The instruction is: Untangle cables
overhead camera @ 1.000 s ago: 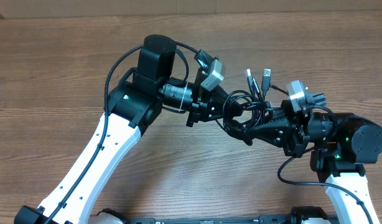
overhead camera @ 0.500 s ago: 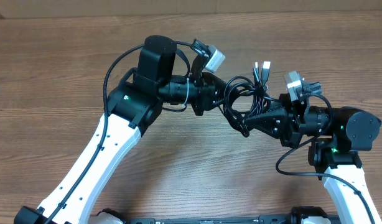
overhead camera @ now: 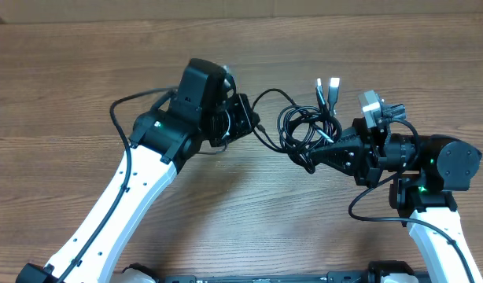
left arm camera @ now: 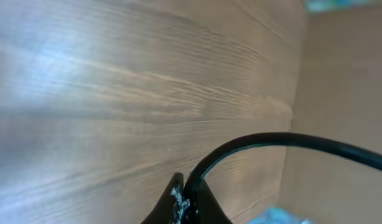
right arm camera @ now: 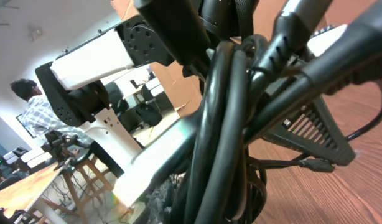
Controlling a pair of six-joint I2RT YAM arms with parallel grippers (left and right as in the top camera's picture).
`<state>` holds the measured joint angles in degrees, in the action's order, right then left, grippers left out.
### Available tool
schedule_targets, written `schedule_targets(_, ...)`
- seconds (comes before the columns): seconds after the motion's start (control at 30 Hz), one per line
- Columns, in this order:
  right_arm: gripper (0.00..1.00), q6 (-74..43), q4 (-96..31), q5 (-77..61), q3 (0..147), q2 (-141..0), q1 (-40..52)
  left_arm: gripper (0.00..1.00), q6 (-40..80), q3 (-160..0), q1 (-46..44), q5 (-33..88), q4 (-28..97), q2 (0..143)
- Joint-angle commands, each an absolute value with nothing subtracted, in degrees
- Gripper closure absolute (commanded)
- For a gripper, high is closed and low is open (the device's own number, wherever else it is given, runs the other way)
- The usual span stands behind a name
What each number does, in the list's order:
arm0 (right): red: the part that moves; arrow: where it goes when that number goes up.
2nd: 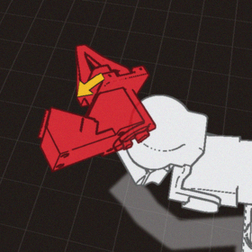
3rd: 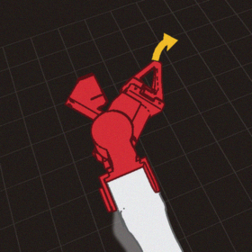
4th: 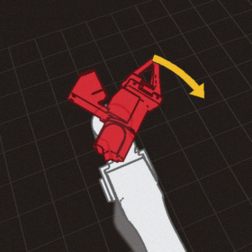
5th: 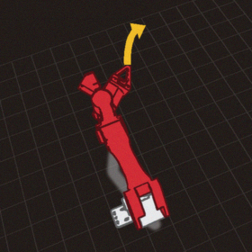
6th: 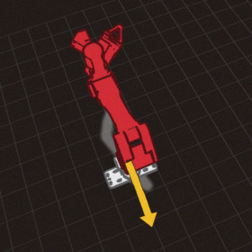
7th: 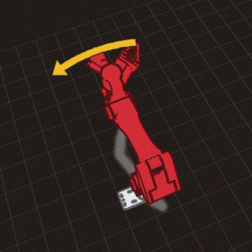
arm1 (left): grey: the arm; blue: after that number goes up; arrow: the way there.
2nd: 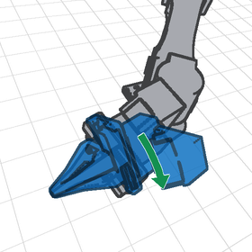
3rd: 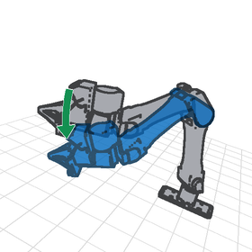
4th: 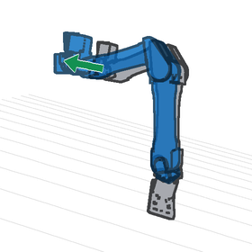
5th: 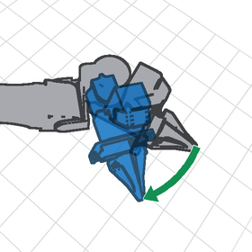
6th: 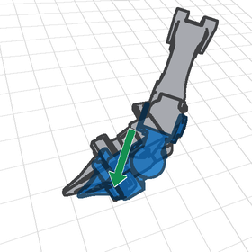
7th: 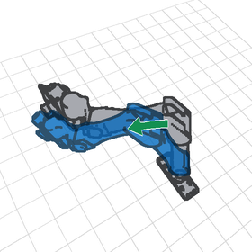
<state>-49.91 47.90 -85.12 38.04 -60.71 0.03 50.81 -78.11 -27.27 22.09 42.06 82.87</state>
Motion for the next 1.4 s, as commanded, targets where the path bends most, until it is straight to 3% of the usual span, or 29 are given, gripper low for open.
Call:
schedule_targets(0.0, 0.96, -50.1, 48.4, -85.6, 39.2, -59.8, 0.3, 0.96, 66.2, -78.9, -26.7, 16.7, 45.0, 82.4)
schedule_targets(0.27, 0.96, -50.1, 48.4, -85.6, 39.2, -59.8, 0.3, 0.96, 86.1, -78.9, -26.7, 25.5, 52.8, 82.4)
schedule_targets(0.4, 0.96, -50.1, 48.4, -85.6, 39.2, -59.8, 0.3, 0.96, 88.8, -78.9, -26.6, 28.7, 52.9, 82.4)
schedule_targets(0.43, 0.96, -50.1, 48.4, -85.6, 39.2, -59.8, 0.3, 0.86, 88.7, -78.9, -26.6, 28.6, 52.9, 82.4)
schedule_targets(0.47, 0.96, -50.1, 48.4, -85.6, 39.2, -59.8, 0.3, 0.62, 88.2, -78.9, -26.6, 28.2, 53.0, 82.4)
schedule_targets(0.5, 0.96, -50.1, 48.4, -85.6, 39.2, -59.8, 0.3, 0.20, 85.3, -78.9, -26.6, 26.7, 52.7, 82.4)
schedule_targets(0.53, 0.96, -50.1, 48.4, -85.6, 39.2, -59.8, 0.3, 0.01, 82.4, -78.9, -26.6, 25.5, 52.2, 82.4)
schedule_targets(0.6, 0.96, -50.1, 48.4, -85.5, 39.2, -59.8, 0.3, 0.00, 74.9, -78.9, -26.6, 24.4, 51.0, 82.4)
schedule_targets(0.73, 0.96, -50.2, 48.5, -84.1, 39.2, -59.8, 0.3, 0.00, 49.0, -78.9, -26.6, 28.2, 45.1, 82.4)
schedule_targets(0.9, 0.96, -50.4, 48.4, -83.6, 39.2, -59.8, 0.3, 0.00, 35.7, -78.9, -26.6, 33.2, 41.1, 82.4)
schedule_targets(1.1, 0.96, -52.2, 48.4, -80.9, 39.2, -59.8, 0.3, 0.28, 21.1, -78.9, -26.6, 39.2, 35.9, 82.4)
schedule_targets(1.2, 0.96, -54.4, 48.4, -78.4, 39.2, -59.8, 0.3, 0.28, 10.7, -78.9, -26.6, 41.2, 35.3, 82.4)
schedule_targets(1.3, 0.96, -55.6, 48.4, -77.1, 39.2, -59.8, 0.3, 0.26, 7.7, -78.9, -25.4, 41.1, 35.0, 82.4)
schedule_targets(1.37, 0.96, -55.8, 48.4, -76.6, 39.2, -59.8, 0.3, 0.20, 7.7, -78.9, -23.4, 41.7, 34.3, 82.4)
